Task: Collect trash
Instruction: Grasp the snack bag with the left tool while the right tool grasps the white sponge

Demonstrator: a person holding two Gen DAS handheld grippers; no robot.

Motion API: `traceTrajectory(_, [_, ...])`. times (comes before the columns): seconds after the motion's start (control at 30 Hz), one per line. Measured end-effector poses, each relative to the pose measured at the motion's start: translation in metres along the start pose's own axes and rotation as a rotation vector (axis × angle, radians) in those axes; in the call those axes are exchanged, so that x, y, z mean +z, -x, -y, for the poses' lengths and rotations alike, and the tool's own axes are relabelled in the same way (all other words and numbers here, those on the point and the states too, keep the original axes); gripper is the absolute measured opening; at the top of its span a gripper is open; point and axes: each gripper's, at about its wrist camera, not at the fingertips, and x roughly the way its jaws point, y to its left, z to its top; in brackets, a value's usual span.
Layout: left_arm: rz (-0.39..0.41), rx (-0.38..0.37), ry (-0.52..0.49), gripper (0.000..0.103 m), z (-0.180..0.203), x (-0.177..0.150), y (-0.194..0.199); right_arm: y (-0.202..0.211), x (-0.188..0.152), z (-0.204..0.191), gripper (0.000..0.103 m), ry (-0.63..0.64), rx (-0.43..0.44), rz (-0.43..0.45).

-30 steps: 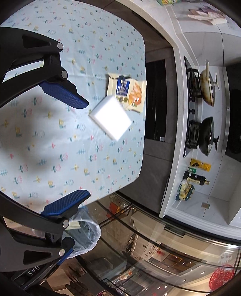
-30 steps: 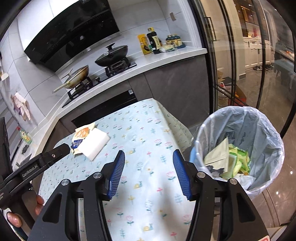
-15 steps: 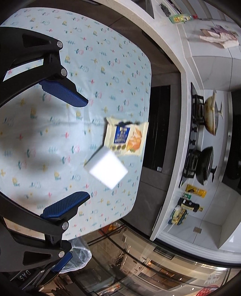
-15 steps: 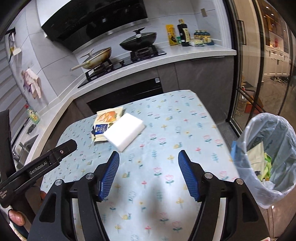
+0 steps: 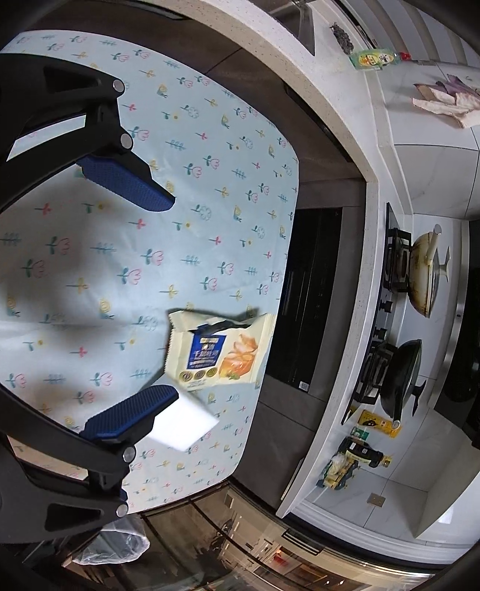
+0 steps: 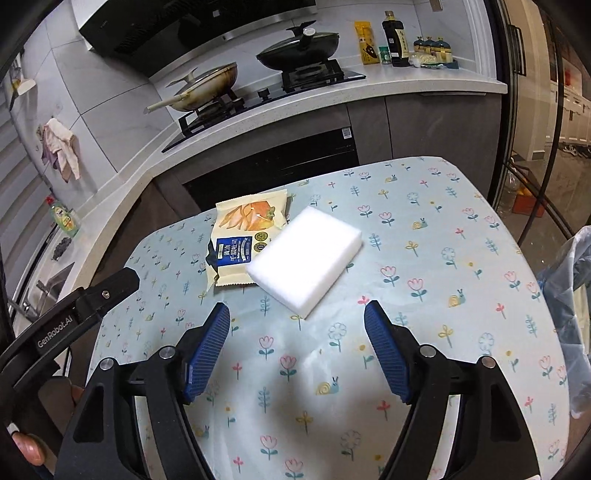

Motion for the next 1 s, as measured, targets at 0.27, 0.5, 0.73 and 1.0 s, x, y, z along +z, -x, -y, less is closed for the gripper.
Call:
traceTrajectory(0.27, [-0.009, -0.002, 0.019, 0.091, -0.008, 0.03, -0.037, -0.052, 0.022, -0.018, 0.072, -0.119, -0.058, -0.01])
traceTrajectory(0.5, [-0.031, -0.014, -0.004, 0.091, 0.001, 0.046, -0.071, -0.088, 0.034, -0.022, 0.073, -0.174, -0.15, -0.013])
traceTrajectory(0.73, [-0.068, -0.018, -0.053, 0.091, 0.017, 0.046, -0.103, -0.097, 0.033, -0.025, 0.08, -0.101, -0.292, 0.034])
traceTrajectory(1.0, [-0.133, -0.039, -0.105, 0.091, 0.04, 0.03, -0.134, -0.1, 0.015, 0.012, 0.08, -0.156, -0.247, -0.015])
